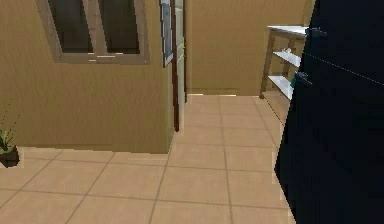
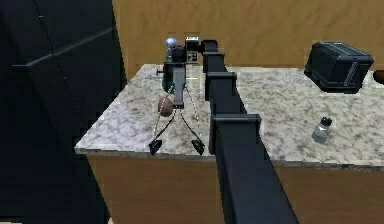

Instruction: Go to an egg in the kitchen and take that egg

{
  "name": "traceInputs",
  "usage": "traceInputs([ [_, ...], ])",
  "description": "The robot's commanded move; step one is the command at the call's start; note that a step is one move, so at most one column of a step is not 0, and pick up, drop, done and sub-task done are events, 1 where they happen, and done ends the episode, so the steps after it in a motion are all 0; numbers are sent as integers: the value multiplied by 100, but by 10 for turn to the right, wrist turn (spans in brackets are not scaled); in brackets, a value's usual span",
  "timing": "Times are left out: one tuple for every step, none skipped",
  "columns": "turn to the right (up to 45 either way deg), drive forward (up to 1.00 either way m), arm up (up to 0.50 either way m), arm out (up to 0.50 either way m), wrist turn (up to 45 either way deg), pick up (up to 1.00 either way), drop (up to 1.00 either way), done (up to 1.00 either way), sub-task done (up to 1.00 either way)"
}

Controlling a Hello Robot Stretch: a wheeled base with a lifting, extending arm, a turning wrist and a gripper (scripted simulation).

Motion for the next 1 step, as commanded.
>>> traceInputs([
  [0,0,0,0,450,0,0,0,0],
])
